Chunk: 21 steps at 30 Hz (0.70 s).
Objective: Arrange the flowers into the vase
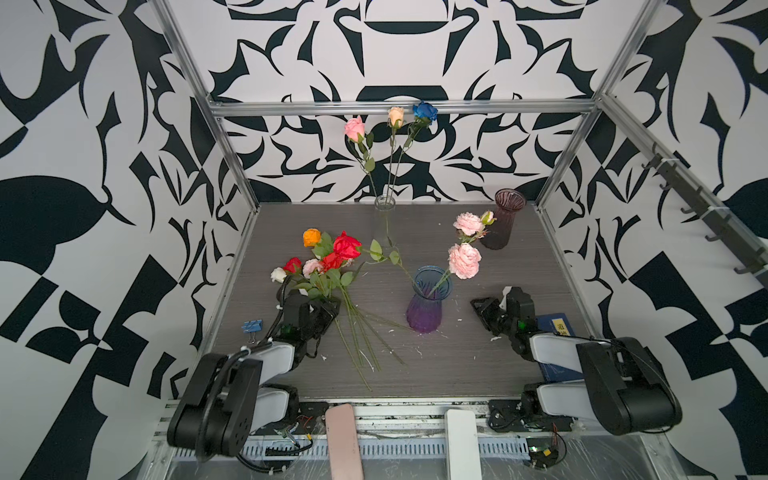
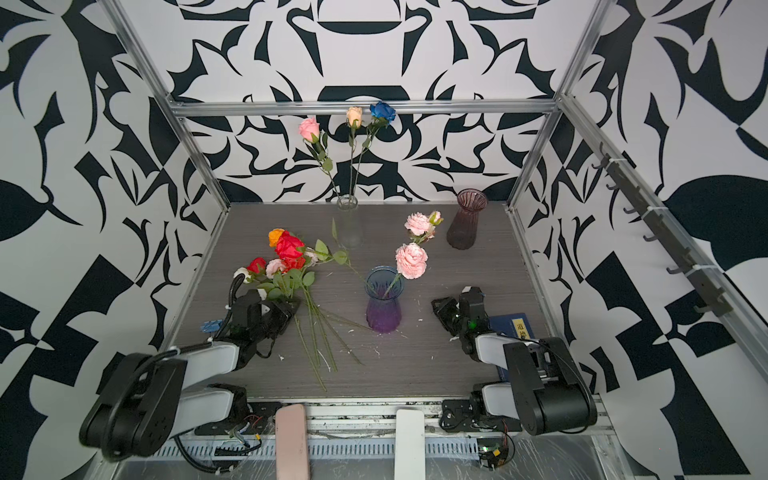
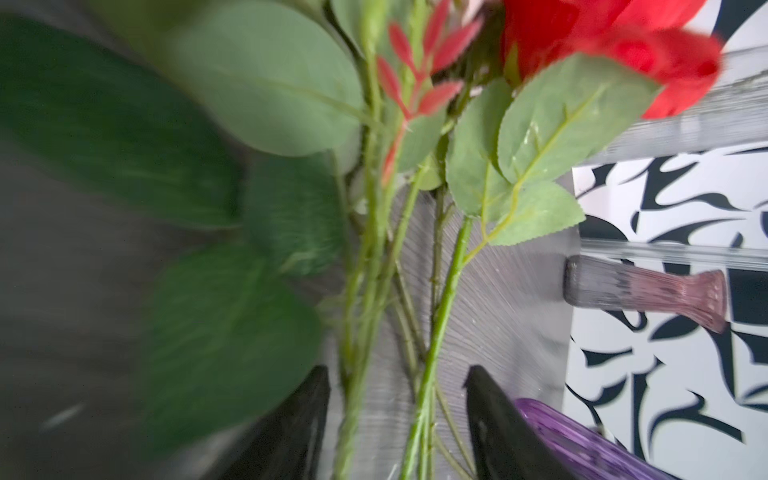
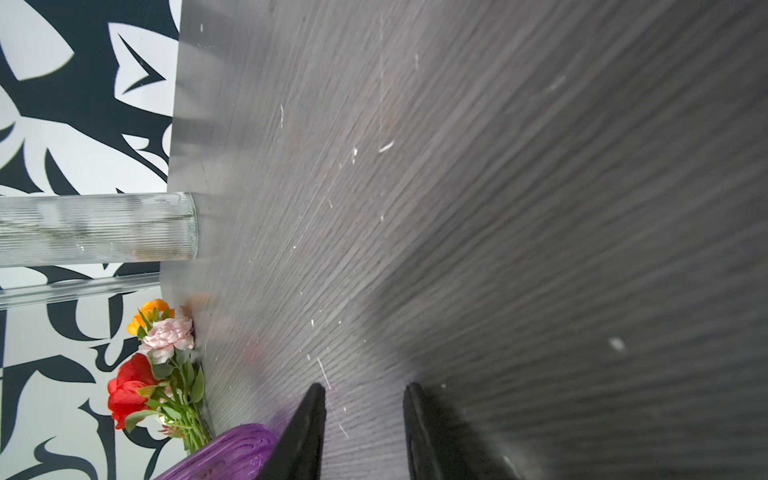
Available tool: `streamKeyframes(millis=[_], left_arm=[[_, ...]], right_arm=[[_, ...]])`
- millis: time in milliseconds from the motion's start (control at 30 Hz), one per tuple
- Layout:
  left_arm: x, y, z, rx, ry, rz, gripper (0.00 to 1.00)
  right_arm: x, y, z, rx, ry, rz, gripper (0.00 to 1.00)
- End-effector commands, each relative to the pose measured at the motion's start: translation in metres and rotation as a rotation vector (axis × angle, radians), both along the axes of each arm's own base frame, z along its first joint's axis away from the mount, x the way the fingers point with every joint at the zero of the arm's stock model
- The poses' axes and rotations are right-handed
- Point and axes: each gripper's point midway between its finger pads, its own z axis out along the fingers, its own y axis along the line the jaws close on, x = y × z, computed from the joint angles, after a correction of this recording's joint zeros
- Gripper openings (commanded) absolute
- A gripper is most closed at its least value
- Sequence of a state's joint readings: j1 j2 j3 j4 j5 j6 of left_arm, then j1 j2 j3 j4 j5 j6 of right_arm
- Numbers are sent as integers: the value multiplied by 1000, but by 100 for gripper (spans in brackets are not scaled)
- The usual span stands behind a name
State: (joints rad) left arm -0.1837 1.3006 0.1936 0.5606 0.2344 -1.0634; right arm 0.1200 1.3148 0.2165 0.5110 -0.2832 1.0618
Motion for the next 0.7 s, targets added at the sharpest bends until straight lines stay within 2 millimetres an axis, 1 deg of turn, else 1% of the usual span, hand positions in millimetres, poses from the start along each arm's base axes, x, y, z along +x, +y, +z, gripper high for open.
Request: streamKeyframes(millis=[0, 67, 133, 200, 267, 533, 600, 667], left_arm=[[-2, -15, -4, -75, 10, -74, 50], [-2, -15, -7, -86, 16, -72, 45], [-2, -15, -7, -87, 20, -73, 37], [-3, -13, -8, -81, 25, -69, 32], [-4, -12, -7, -76, 27, -67, 24], [-3, -14, -8, -90, 22, -71, 0], [-3, -14, -5, -93, 0, -70, 0], [-2, -13, 4, -96, -40, -69, 0]], right_arm=[[-32, -7, -32, -62, 170, 22, 36], [-31, -9, -30, -64, 160, 15, 36], [-31, -9, -30, -64, 161, 16, 36], [-30, -7, -31, -60, 161, 22, 36], [-29, -6, -32, -54, 166, 31, 36], [-33, -6, -33, -45, 170, 33, 36], [-33, -6, -33, -45, 168, 30, 36], [-33, -6, -33, -45, 169, 29, 36]])
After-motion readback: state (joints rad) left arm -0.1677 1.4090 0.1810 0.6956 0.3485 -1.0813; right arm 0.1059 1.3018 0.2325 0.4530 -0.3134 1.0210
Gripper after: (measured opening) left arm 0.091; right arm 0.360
